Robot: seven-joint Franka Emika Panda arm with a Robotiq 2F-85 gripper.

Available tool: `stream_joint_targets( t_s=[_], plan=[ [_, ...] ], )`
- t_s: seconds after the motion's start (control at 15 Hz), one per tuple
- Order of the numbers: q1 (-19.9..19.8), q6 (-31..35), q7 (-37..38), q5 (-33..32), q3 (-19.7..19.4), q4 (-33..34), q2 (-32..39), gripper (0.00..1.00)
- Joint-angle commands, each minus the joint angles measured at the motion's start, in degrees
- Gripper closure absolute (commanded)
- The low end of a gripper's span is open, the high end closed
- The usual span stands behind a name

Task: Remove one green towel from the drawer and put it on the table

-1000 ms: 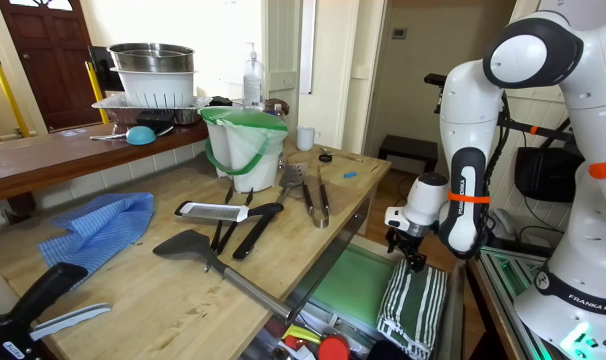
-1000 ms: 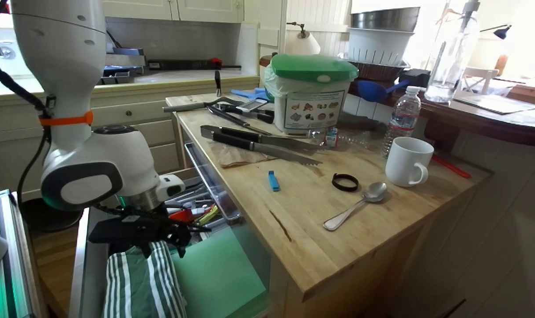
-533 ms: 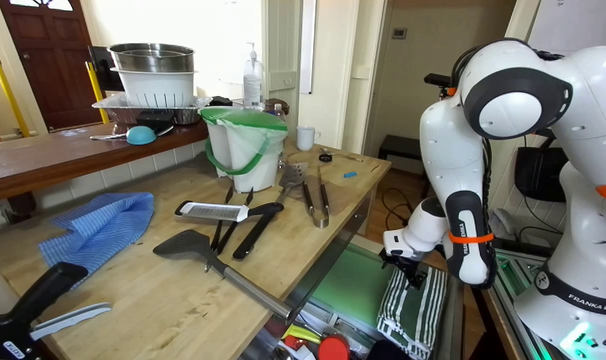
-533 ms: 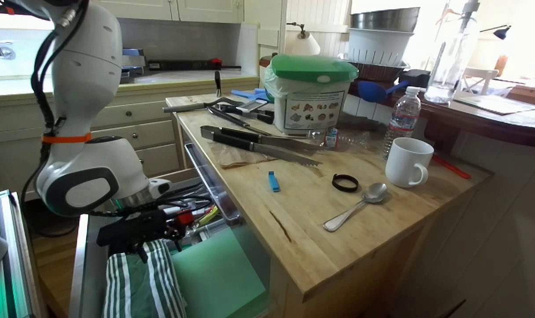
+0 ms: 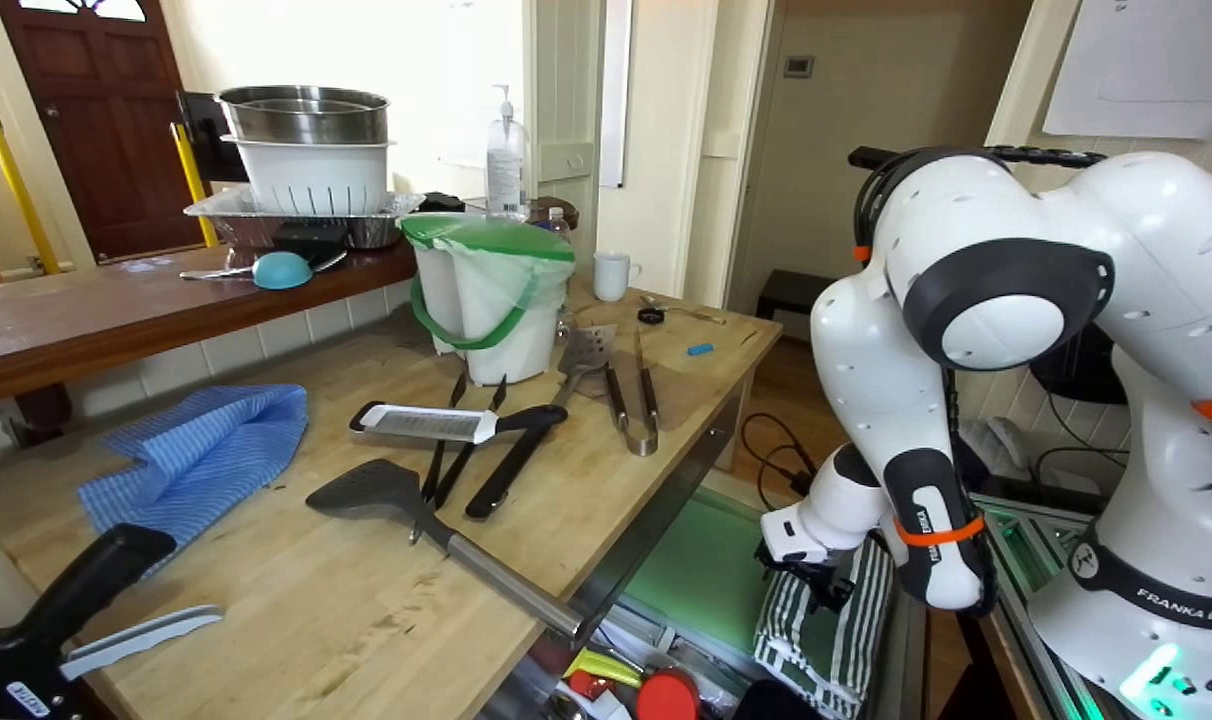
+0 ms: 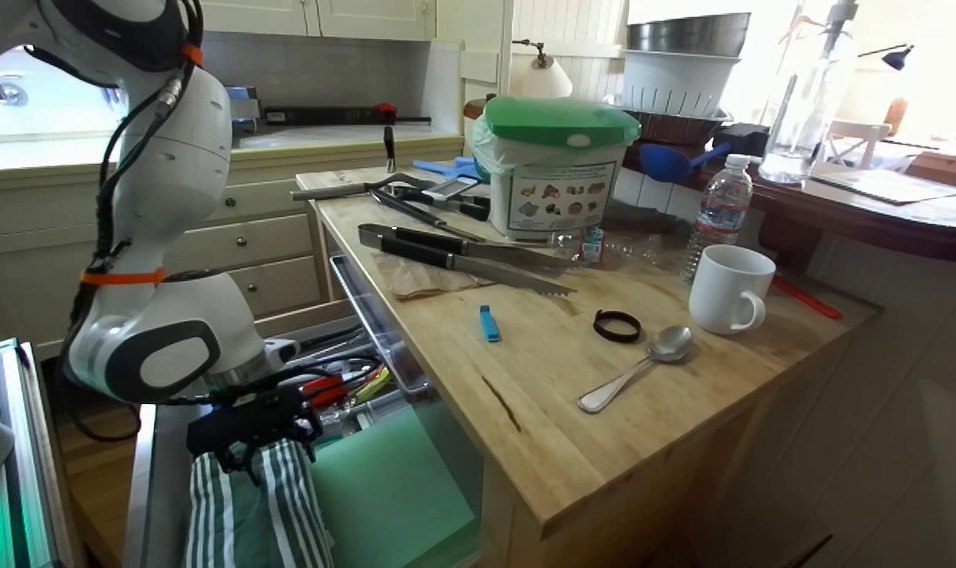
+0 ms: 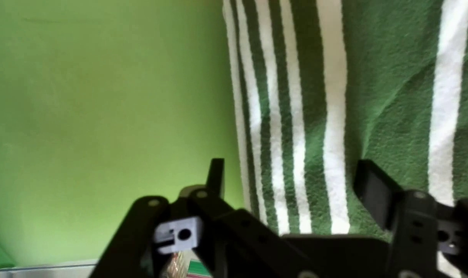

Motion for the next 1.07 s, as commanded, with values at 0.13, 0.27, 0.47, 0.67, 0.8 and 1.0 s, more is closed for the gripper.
stream_joint_targets(
  t_s=[0.13,0.27,0.47,0.67,0.8,1.0],
  plan=[
    [0.6,2.7,-4.1,0.5,-0.6,3.7,6.0,0.58],
    [1.6,3.3,-4.3,1.1,-1.1,3.5,7.1,0.73],
    [4.1,4.5,-4.7,2.5,-2.2,3.5,8.6,0.93],
    [6.9,8.0,-4.5,5.1,-3.3,3.5,10.4,0.95],
    [7.3,11.6,-3.2,7.7,-2.9,3.9,11.5,0.96],
    [12.2,18.2,-1.6,10.6,-2.5,-9.4,0.2,0.96]
  ],
)
